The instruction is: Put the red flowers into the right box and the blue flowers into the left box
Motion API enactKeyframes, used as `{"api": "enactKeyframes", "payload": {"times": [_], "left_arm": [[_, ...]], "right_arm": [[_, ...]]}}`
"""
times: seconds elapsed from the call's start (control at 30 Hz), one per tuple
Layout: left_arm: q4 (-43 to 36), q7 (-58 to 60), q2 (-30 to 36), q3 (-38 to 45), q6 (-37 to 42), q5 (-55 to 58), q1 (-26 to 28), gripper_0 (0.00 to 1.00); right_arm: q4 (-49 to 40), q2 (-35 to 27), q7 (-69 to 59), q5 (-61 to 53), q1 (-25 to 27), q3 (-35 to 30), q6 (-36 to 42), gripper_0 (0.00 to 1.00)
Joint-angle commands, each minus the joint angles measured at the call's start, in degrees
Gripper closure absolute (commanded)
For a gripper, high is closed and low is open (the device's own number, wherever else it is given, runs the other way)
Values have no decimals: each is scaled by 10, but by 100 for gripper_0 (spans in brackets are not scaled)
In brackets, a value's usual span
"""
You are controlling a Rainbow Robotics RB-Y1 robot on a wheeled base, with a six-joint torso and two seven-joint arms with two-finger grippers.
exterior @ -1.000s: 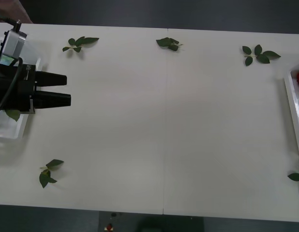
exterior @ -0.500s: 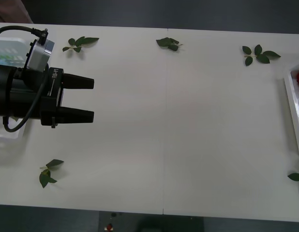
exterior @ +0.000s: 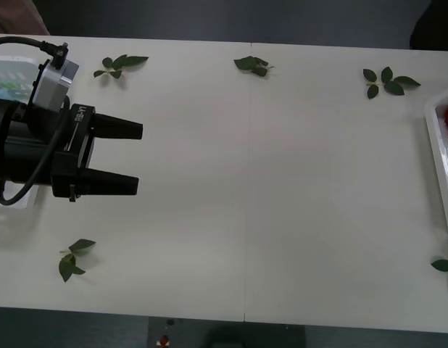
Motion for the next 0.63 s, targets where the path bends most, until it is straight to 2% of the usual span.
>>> {"api": "enactKeyframes", "payload": {"times": [0.03, 0.63], "left_arm": [[-15, -20, 0, 13, -2, 6, 19, 0], [-9, -31, -8, 20, -5, 10, 35, 0]], "right_arm": [[-7, -21, 9, -1, -9, 1, 0, 0], [-7, -21, 9, -1, -9, 1, 0, 0]]}}
